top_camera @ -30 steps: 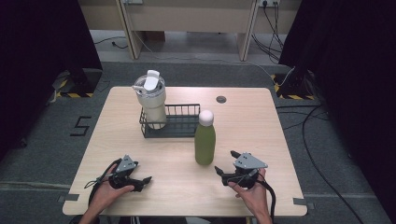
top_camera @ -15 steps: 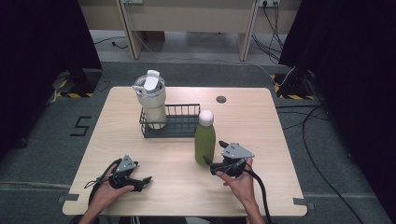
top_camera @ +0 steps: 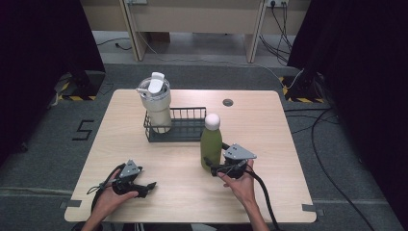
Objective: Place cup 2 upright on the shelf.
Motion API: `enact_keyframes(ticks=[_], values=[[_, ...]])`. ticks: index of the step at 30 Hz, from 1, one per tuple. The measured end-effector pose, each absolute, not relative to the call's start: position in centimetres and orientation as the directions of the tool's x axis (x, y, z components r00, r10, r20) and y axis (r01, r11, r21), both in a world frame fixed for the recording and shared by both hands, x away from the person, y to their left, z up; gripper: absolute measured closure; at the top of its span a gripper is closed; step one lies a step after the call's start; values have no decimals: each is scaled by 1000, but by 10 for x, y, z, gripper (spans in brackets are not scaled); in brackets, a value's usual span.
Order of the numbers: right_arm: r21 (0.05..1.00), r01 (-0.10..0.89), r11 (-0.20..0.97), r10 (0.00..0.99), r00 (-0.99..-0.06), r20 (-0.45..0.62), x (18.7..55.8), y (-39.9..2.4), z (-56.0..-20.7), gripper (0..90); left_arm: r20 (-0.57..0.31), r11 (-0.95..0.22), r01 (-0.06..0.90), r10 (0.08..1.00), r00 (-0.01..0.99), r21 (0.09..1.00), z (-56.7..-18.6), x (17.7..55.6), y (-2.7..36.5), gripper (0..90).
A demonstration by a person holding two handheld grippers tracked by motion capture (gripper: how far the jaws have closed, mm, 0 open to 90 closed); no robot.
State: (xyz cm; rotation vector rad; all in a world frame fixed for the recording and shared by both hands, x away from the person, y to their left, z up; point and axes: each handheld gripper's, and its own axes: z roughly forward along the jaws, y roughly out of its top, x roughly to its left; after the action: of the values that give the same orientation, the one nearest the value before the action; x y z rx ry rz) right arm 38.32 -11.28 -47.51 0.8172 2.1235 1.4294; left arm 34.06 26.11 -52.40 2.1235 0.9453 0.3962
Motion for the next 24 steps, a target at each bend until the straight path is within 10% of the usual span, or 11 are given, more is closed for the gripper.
enact_keyframes(ticks=[24], values=[[947, 218, 236, 688, -726, -5, 400, -101, -492, 186, -24, -434, 498, 735, 677, 751, -524, 341, 261, 139]])
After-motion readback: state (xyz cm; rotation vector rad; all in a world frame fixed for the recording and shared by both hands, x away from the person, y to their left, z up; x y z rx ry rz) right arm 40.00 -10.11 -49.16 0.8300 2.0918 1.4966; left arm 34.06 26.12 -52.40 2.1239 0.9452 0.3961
